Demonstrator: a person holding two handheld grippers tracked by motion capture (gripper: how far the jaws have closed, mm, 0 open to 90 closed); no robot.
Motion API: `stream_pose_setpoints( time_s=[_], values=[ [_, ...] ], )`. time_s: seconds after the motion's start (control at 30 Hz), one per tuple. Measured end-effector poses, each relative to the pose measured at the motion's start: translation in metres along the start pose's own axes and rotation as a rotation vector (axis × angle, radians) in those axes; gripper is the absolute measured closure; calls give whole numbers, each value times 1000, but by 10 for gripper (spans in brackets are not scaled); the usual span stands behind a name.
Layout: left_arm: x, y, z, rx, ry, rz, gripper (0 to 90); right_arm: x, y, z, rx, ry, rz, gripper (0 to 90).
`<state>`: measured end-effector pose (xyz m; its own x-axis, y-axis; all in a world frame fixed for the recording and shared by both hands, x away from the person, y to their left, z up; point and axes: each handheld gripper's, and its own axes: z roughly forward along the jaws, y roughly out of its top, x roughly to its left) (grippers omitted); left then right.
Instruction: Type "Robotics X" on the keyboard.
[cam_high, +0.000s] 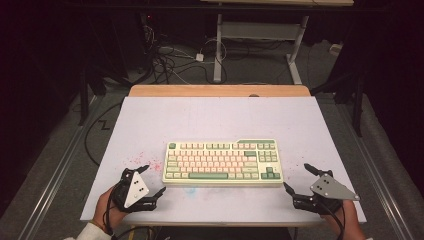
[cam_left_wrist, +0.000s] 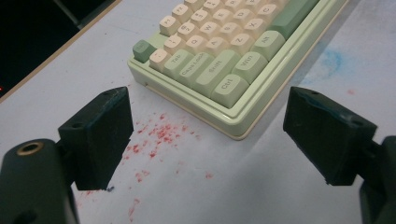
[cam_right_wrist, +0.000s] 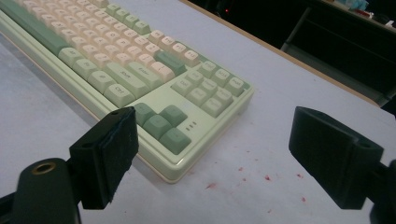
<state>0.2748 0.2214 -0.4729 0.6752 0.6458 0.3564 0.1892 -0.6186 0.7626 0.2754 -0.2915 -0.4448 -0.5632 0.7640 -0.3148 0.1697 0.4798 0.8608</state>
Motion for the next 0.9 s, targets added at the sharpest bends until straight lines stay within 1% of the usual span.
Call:
stream_pose_setpoints(
  time_s=[0.23, 0.57, 0.77, 0.9],
  values=[
    [0, 0, 0, 7, 3, 4, 154, 1, 0, 0, 1, 3, -1, 164],
    [1, 1, 2, 4, 1, 1, 154, 0, -1, 1, 6, 5, -4, 164],
    [1, 2, 4, 9, -3, 2, 154, -2, -2, 0, 3, -3, 3, 163],
    [2, 3, 7, 8, -7, 2, 154, -2, -2, 1, 6, 1, 7, 165]
  ],
)
